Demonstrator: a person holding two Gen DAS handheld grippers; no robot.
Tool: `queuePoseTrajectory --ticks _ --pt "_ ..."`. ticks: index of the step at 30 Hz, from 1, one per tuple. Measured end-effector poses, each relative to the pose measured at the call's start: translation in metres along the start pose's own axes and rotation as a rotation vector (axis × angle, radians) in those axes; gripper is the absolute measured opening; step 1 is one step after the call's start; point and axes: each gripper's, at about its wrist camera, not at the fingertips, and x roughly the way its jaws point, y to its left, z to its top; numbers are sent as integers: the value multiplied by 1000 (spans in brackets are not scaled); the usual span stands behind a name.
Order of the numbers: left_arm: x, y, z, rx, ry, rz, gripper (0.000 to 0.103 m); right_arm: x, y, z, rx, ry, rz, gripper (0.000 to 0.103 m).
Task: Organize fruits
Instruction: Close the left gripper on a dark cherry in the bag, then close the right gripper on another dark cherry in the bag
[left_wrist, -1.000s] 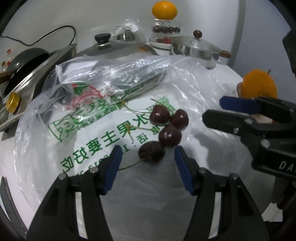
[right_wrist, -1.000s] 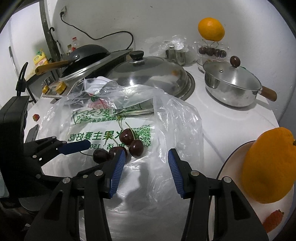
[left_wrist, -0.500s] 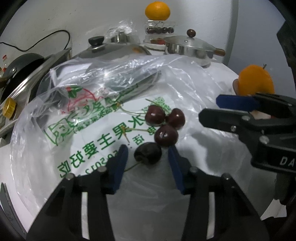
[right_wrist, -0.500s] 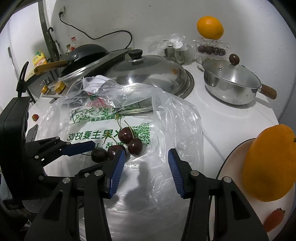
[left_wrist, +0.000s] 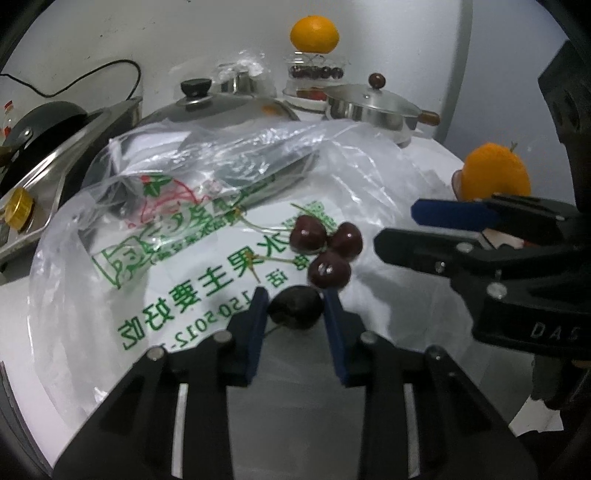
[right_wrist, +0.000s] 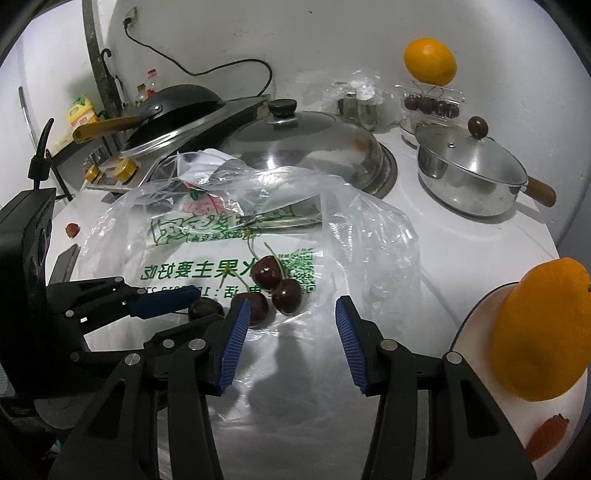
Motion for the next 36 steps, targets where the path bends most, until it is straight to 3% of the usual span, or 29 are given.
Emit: queuePoseTrajectory --ticks 14,28,30,32,36 --pt "-28 26 -5 -67 -54 15 32 12 25 1 -34 31 32 51" --pt "-36 49 -14 -114 -71 3 32 37 40 1 -50 73 -16 50" --pt "-36 52 -15 -118 -70 1 32 39 42 2 -55 74 -23 49" --pt "-36 54 -16 -122 -71 -2 32 40 44 3 -56 77 -29 41" --pt "-37 57 -17 -127 -74 -8 32 43 46 4 -69 81 -57 41"
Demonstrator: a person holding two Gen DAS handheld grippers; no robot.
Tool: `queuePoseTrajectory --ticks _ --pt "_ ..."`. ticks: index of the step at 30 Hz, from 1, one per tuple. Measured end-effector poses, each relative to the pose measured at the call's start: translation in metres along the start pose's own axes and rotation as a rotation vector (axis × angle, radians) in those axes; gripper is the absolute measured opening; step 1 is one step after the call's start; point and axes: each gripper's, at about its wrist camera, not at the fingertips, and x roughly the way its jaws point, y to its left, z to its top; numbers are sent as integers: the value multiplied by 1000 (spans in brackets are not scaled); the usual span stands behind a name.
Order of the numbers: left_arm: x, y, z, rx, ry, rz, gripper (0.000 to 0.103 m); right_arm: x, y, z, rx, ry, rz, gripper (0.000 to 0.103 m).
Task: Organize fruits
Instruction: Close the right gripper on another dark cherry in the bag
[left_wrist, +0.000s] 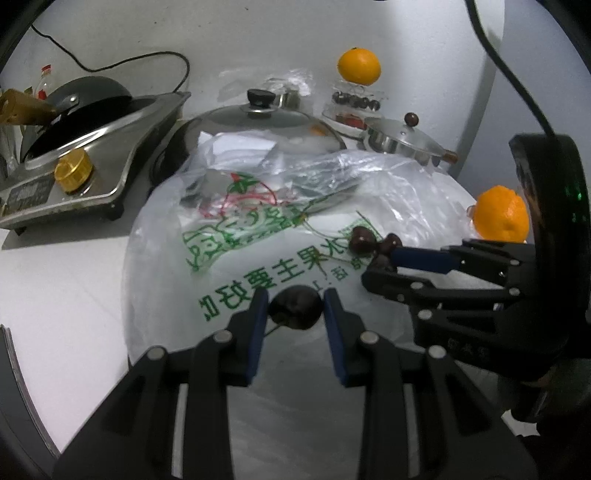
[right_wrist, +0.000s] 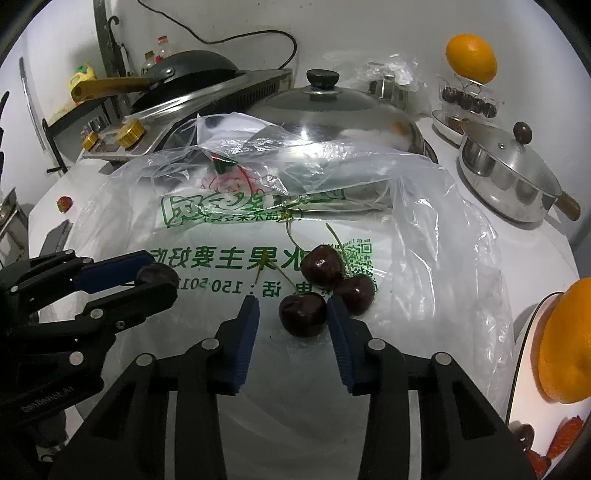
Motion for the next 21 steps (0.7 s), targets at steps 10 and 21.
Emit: queuePoseTrajectory --ticks 10,21 --pt "-3 6 -1 -10 -5 -3 32 8 5 1 -19 10 -52 36" --pt "-11 1 -1 -6 -17 7 32 -3 10 -1 -49 -17 -52 32"
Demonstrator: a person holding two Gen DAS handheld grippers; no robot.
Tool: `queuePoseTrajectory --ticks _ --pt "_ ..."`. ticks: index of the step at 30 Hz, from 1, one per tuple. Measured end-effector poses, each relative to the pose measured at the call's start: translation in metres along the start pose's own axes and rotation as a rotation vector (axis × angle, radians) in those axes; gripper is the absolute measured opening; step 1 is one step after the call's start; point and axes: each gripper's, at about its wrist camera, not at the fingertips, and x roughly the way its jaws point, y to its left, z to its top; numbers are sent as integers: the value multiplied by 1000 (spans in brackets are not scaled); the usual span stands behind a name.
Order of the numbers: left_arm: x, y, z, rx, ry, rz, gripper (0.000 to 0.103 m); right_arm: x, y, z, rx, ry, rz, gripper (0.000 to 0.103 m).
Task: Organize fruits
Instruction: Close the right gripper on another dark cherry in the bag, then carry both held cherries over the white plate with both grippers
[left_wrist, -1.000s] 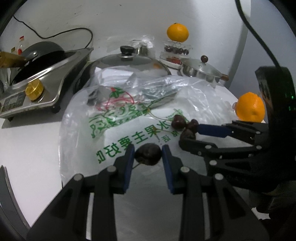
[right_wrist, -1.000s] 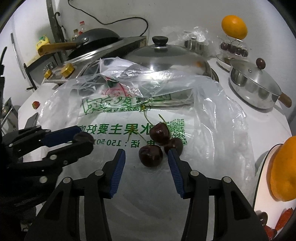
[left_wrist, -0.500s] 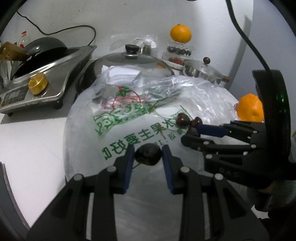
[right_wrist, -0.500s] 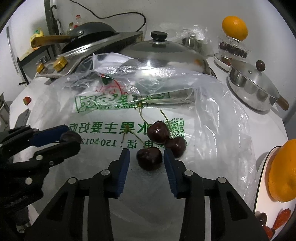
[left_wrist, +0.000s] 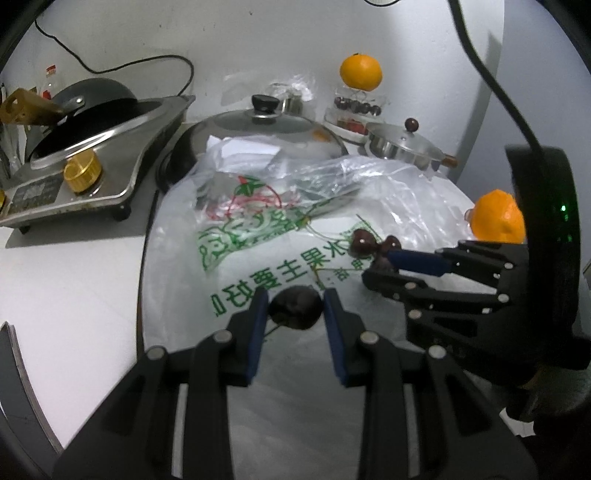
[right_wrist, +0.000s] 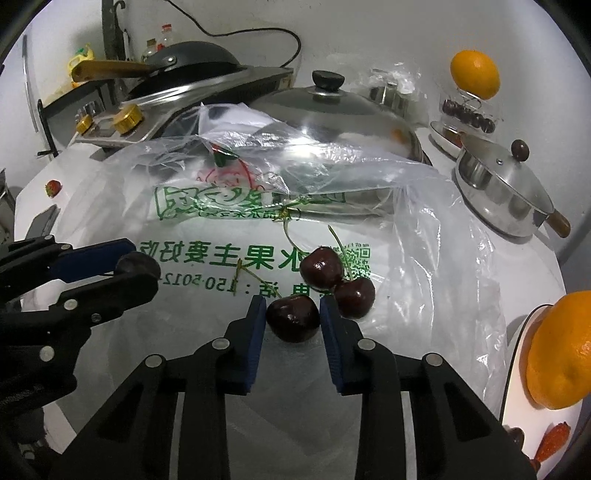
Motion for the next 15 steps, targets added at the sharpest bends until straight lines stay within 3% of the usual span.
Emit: queuePoseTrajectory --ticks 15 --pt "-21 -21 0 20 -32 9 32 -36 -9 -6 15 -63 0 32"
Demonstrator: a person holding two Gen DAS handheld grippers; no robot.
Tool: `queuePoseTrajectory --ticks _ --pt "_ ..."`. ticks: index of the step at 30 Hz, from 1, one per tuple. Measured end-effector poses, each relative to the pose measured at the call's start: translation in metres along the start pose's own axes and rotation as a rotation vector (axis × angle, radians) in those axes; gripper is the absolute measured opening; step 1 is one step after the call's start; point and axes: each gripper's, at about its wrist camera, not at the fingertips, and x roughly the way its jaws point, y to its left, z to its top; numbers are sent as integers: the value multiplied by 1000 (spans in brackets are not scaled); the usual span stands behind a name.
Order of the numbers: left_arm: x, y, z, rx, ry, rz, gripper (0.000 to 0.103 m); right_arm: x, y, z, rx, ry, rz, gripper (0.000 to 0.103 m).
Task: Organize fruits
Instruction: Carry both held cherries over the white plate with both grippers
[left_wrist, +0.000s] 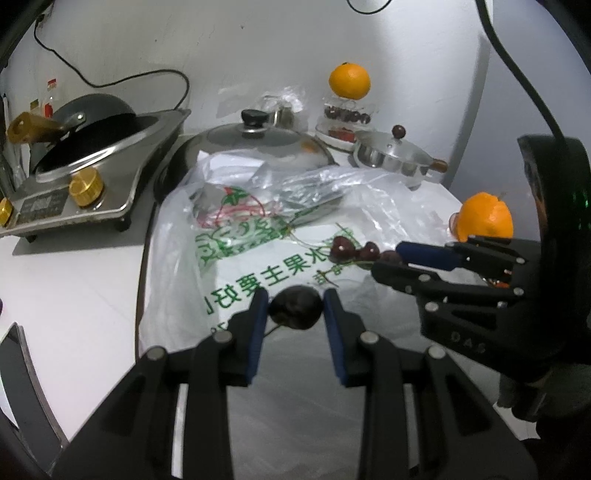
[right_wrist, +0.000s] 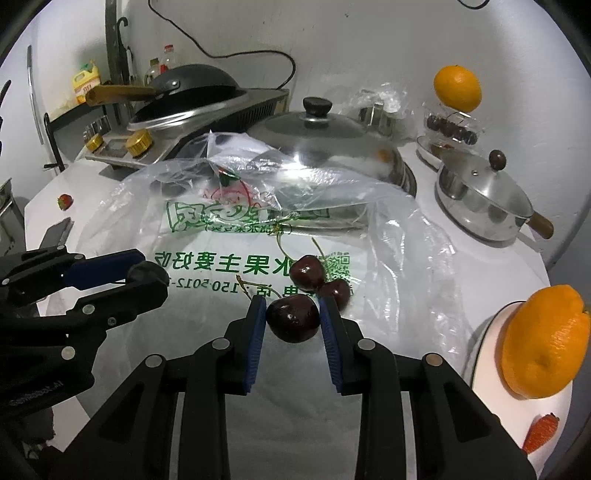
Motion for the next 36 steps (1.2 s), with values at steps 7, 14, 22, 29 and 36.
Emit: queuePoseTrajectory --ticks 7,14,22,29,36 --pt "-9 -12 0 17 -14 1 32 -19 -5 -3 10 -31 -4 32" --pt "-17 -27 1 38 -28 -3 32 -37 -15 -9 25 -57 -14 32" --pt "-19 -47 4 63 -32 -7 32 -54 -30 -16 45 -83 -25 32" --pt "-19 -66 7 88 -34 -14 32 -67 -45 -23 69 -103 -38 32" --pt "-18 -84 9 110 -36 -29 32 -80 -63 -32 97 -115 -60 32"
